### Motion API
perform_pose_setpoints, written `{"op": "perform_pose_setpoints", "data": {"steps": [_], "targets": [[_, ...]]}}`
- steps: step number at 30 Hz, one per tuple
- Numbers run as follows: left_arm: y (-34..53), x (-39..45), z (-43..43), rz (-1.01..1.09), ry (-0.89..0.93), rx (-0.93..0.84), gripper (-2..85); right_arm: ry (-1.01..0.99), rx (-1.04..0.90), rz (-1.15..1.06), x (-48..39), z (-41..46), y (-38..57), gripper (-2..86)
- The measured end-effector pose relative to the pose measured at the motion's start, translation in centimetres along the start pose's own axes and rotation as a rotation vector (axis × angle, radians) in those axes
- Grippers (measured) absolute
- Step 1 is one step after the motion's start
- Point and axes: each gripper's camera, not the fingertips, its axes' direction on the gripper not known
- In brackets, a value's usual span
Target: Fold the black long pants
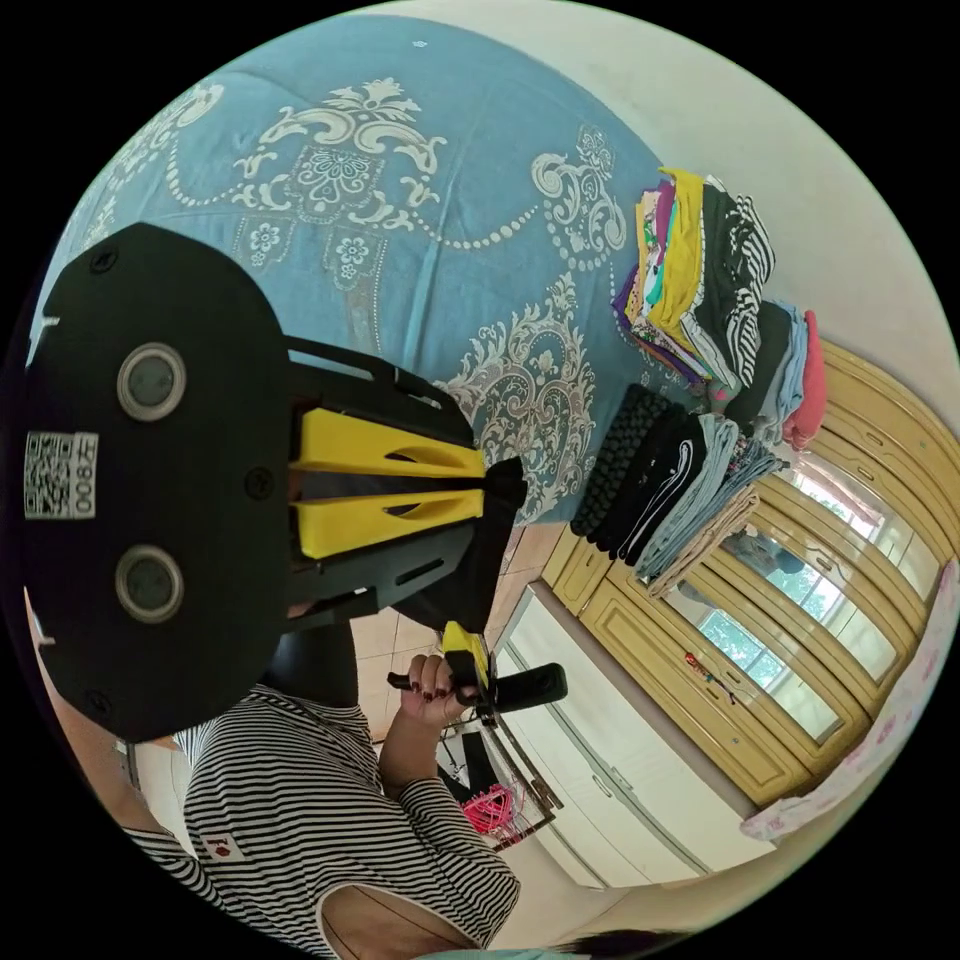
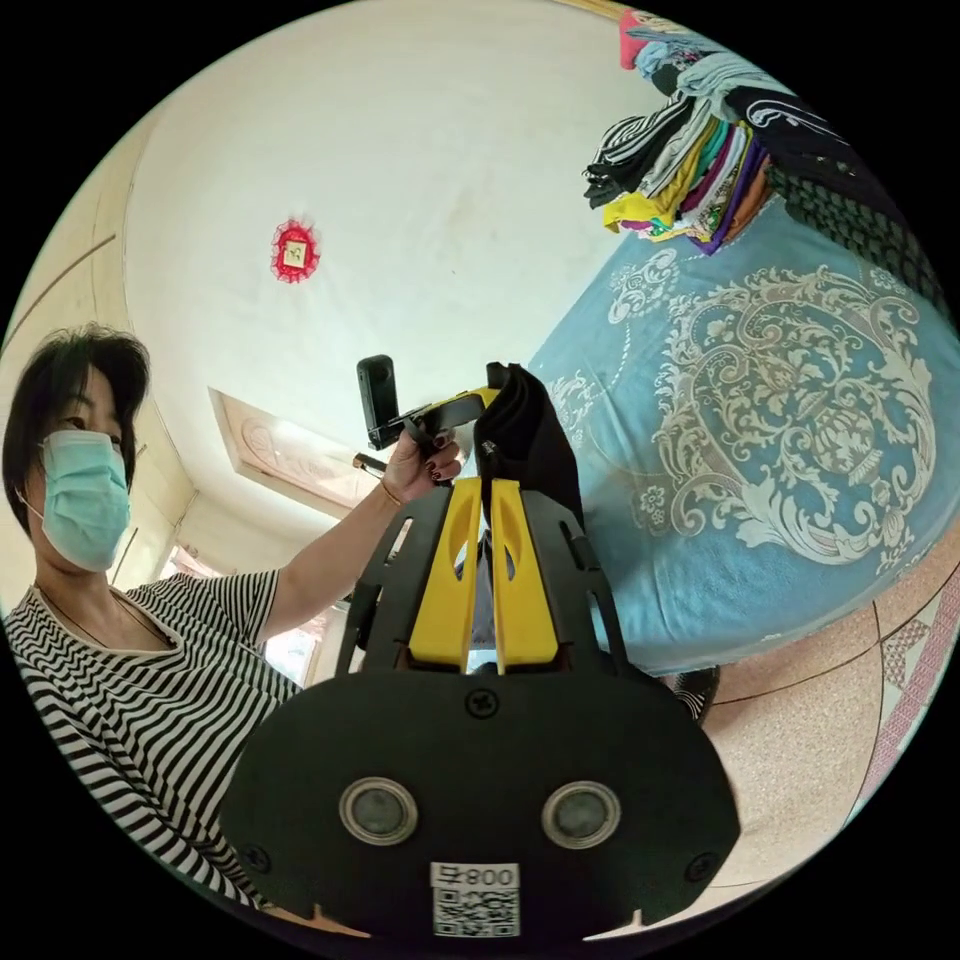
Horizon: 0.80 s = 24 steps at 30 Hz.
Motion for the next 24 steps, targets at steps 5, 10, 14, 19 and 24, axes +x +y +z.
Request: {"op": "perform_pose_setpoints", "data": {"steps": [5,10,14,19,24], "targets": [[1.9,3.5,-8.9,-0.008,-0.01,0.107,2.4,-0.037,-0.021,-0.07,-0.3,2.6,0.5,1.5],[3.8,6.7,-15.7,-0.008,-0.043,0.154,2.4,-0.07,-0.066,-0.129,-0.3,6.9,1.6,1.4],[6.7,8.8,-21.8,-0.023,-0.035,0.202,2.4,-0.098,-0.138,-0.193,-0.8,11.3,2.7,1.4],[11.2,10.7,-28.5,-0.055,-0.004,0.249,2.5,-0.135,-0.289,-0.281,-0.9,19.8,5.1,1.5],[16.7,11.8,-33.8,-0.145,-0.005,0.259,2.5,-0.115,-0.411,-0.339,0.9,27.9,7.1,1.6]]}}
